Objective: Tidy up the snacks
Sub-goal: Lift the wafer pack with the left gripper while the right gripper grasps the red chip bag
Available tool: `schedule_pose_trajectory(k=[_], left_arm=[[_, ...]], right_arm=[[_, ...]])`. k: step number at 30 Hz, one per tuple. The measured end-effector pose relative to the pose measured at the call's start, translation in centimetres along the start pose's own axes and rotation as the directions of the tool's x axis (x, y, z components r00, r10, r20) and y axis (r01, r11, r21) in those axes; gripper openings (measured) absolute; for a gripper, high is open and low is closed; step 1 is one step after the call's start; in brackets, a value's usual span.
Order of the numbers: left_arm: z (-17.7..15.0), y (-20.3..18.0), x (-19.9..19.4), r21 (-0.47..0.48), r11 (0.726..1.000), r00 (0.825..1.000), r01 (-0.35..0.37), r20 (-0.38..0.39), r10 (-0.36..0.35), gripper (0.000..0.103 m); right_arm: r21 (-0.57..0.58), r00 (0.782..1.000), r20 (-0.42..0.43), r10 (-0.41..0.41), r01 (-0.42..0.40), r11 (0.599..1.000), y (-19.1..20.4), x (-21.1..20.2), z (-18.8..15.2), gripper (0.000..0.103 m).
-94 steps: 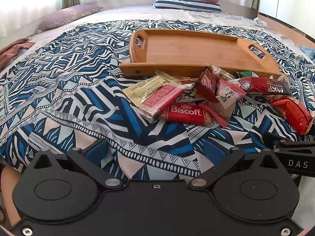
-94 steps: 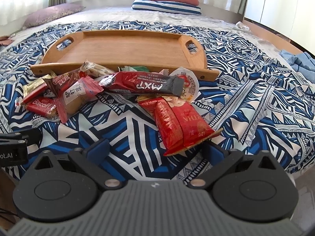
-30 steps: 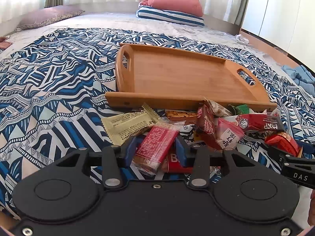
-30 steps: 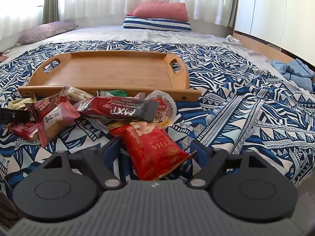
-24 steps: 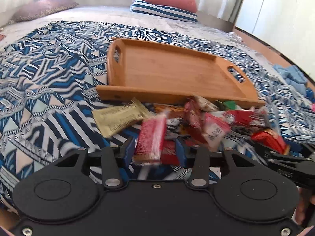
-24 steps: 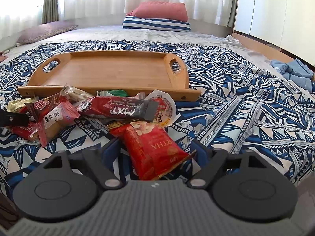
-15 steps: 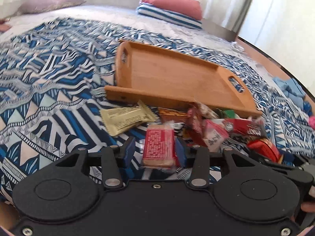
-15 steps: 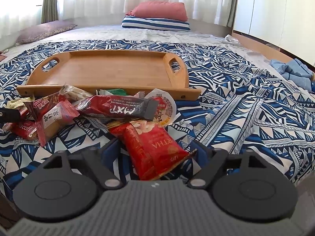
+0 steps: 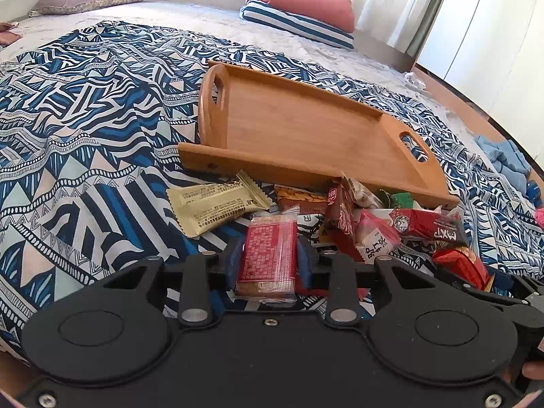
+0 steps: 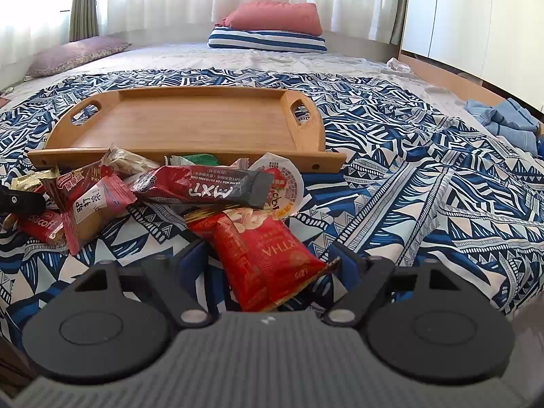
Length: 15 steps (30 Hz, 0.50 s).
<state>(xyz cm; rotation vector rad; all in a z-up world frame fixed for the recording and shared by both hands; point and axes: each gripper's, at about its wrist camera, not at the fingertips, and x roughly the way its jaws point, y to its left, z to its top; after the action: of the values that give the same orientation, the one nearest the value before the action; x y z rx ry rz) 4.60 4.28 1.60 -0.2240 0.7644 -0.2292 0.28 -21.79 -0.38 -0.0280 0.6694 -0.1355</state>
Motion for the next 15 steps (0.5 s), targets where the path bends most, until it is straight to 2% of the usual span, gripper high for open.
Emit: schedule_pose_trajectory(k=[6,8,10,12,15], left_arm=[[0.2,0.6,0.1,-0.036,0.999,1.0,0.019,-0.003,-0.019,0.031],[0.1,1.0,0.3,-0.068,0.997,1.0,0.027,-0.007,-0.028,0.038],[0.1,1.2,0.4,-0.093,0.995,0.999,0.046,-0.002,-0.046,0.04],[0.2,1.3,0.5,-0.097,0.994,0.999,0.048,-0.004,-0.049,0.039],[0.3,1.3,0.5,-0.093,0.995,0.999,0.04,-0.007,-0.041,0.032]], right_arm=[[0.0,1.0,-0.001,0.0,0.0,1.0,-0.1,0.1,0.1,0.087],[0.001,1.0,-0.003,0.001,-0.001,1.0,-0.1,0.1,0.1,0.087],[0.003,1.0,-0.002,0.003,-0.003,1.0,-0.1,0.1,0.1,0.087],[0.007,1.0,-0.001,0.007,-0.007,1.0,-0.2,0.0,0.2,0.087],[0.008,1.0,0.006,0.012,-0.012,1.0,-0.2,-0.1,0.3,0.087]])
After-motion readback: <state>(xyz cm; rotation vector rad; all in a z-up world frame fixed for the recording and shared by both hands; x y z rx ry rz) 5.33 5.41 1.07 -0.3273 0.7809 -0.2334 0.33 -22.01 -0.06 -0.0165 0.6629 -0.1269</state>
